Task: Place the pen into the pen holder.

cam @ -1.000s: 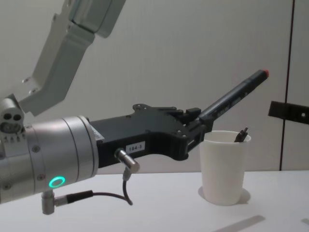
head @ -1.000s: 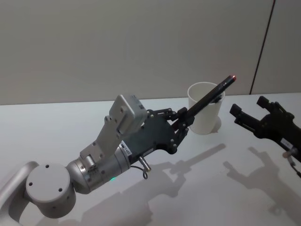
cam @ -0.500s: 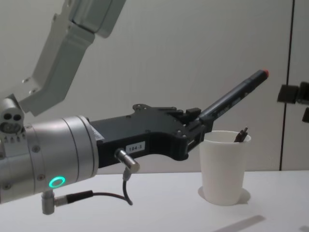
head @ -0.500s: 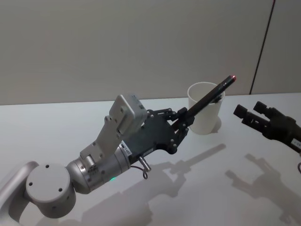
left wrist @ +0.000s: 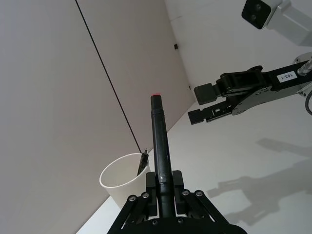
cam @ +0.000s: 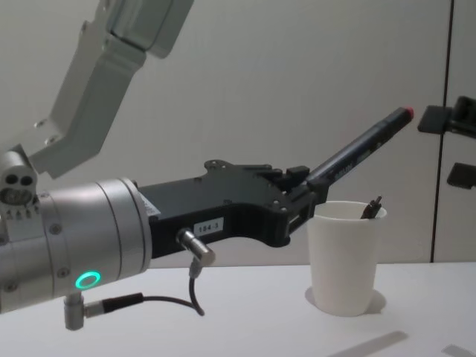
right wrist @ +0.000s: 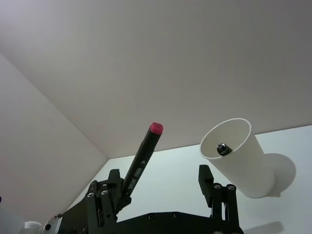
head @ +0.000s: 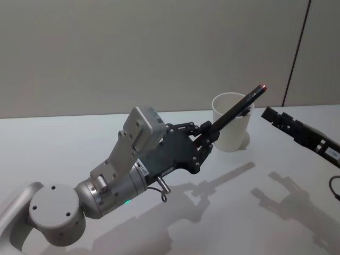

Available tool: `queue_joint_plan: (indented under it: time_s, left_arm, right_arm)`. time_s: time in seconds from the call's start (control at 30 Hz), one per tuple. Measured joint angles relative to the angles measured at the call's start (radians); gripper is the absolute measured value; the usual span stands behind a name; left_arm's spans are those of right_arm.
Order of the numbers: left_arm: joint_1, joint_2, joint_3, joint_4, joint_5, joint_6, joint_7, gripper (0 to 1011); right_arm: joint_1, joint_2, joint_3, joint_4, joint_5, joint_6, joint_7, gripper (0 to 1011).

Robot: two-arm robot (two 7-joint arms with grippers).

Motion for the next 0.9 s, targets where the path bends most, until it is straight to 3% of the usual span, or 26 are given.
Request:
queue_joint_plan:
  time_s: [0.27, 0.9]
  left_arm:
    - [0.000, 0.000, 0.000, 0.000, 0.000, 0.000, 0.000, 191]
    - [0.000, 0.000, 0.000, 0.000, 0.000, 0.000, 0.000, 191]
  right_arm:
    - [0.026, -0.028, -0.025, 0.025, 0.039, 0.019, -0.015, 1001]
    - [0.086, -0.082, -0.079, 0.092, 0.069, 0.026, 0.015, 1001]
